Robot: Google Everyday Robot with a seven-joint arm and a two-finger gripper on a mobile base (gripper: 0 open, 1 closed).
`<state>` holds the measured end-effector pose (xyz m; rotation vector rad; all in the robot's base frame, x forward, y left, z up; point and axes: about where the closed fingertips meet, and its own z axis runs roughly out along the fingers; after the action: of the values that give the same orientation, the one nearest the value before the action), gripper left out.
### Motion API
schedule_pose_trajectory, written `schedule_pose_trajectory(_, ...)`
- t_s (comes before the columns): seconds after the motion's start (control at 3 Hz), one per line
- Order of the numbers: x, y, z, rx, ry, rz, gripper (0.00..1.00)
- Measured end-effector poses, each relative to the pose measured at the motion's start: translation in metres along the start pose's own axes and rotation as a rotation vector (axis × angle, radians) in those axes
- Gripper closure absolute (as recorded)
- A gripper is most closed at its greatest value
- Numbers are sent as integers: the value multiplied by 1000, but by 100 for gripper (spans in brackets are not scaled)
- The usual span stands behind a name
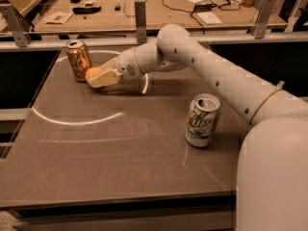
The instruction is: Move orange near orange can
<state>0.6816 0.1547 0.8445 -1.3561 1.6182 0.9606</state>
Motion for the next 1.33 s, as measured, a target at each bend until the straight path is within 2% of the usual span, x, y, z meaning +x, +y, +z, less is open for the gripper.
schedule_pose_trajectory(0.67, 2, 0, 0, -9, 15, 1, 13)
schedule_pose_trajectory(1.0, 3, -1, -3, -6, 20, 2, 0)
schedule_pose_trajectory(1.33, 4, -4, -9, 3, 20, 3, 0)
